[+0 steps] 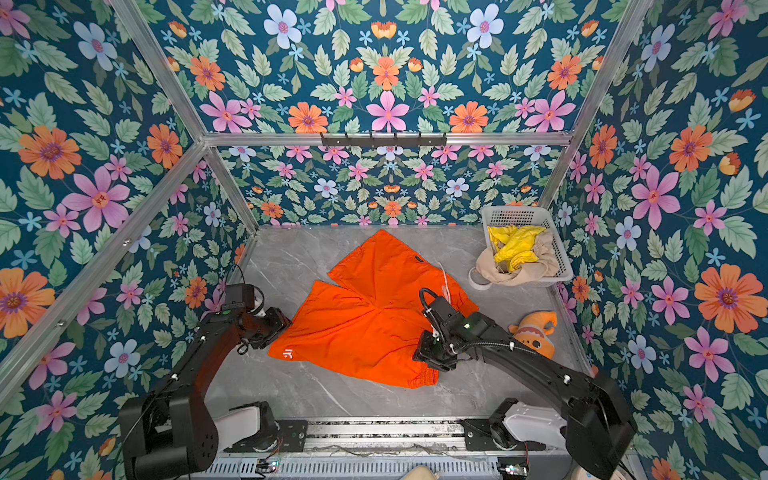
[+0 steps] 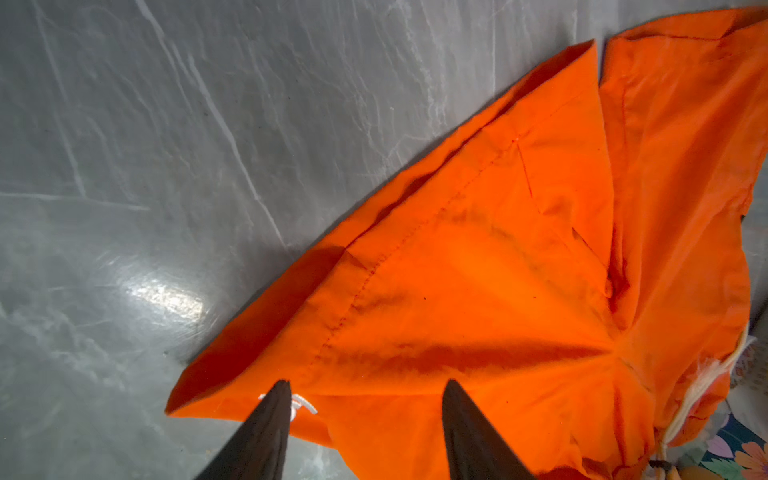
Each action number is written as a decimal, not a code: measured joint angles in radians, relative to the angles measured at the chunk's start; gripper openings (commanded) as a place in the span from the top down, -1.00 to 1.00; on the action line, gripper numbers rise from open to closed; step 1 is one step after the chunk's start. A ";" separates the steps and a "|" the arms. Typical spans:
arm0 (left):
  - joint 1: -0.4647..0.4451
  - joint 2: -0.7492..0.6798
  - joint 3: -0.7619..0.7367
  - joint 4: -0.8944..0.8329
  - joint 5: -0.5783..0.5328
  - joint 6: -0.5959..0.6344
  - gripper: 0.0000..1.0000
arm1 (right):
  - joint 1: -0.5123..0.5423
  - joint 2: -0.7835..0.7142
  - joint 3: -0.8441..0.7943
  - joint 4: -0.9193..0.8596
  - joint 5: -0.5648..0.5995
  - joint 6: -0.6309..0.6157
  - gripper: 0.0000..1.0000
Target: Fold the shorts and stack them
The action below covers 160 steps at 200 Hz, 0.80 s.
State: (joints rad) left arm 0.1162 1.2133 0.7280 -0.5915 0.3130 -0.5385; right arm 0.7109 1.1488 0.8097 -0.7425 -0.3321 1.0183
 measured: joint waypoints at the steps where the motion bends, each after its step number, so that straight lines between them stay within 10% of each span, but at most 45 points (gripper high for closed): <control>1: 0.000 0.001 0.000 0.001 0.000 0.000 -0.20 | 0.000 -0.003 -0.002 0.000 0.001 0.001 -0.01; 108: 0.000 0.141 0.058 0.110 0.011 0.105 -0.37 | 0.000 -0.108 -0.267 0.134 -0.022 0.130 -0.09; 160: -0.007 0.304 0.163 0.162 0.081 0.288 -0.33 | -0.008 -0.069 -0.332 0.235 -0.035 0.129 0.23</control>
State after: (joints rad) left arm 0.1089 1.5177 0.8913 -0.4294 0.3943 -0.2504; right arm 0.7029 1.0798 0.4778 -0.5076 -0.3676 1.1477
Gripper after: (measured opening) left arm 0.666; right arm 0.456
